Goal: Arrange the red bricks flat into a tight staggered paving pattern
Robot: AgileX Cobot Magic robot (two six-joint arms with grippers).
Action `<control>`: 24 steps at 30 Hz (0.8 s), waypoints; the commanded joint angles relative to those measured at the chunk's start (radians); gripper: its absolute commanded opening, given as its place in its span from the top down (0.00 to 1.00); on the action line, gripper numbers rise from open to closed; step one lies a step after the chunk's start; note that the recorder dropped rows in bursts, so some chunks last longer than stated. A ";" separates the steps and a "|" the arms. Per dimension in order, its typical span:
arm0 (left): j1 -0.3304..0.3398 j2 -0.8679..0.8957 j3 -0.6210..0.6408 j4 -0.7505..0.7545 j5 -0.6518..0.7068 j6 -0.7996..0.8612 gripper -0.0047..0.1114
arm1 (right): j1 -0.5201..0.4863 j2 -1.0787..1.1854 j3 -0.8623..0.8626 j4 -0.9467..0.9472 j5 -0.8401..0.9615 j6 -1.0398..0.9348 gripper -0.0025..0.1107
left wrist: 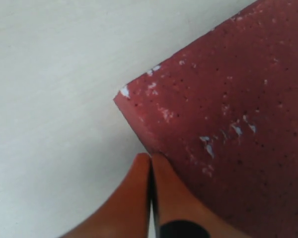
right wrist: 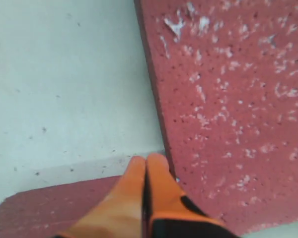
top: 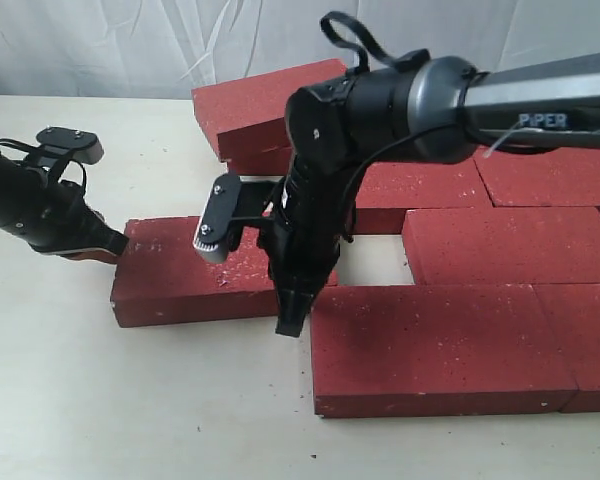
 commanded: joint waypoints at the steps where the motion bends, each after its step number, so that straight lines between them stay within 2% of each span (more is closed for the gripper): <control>1: -0.011 0.000 0.009 -0.032 0.004 0.003 0.96 | -0.003 -0.091 0.001 0.028 0.027 0.045 0.99; 6: -0.013 0.000 0.009 -0.046 -0.003 0.003 0.96 | -0.074 -0.118 0.003 0.023 0.041 0.066 0.99; 11: -0.013 0.000 0.009 -0.097 -0.001 0.030 0.96 | -0.209 -0.118 0.003 0.035 0.014 0.113 0.99; 16: -0.013 0.000 0.009 -0.115 -0.001 0.032 0.96 | -0.334 -0.118 0.003 0.123 -0.054 0.125 0.99; 24: -0.013 0.025 0.009 -0.167 -0.014 0.072 0.96 | -0.392 -0.116 0.003 0.164 -0.074 0.121 0.99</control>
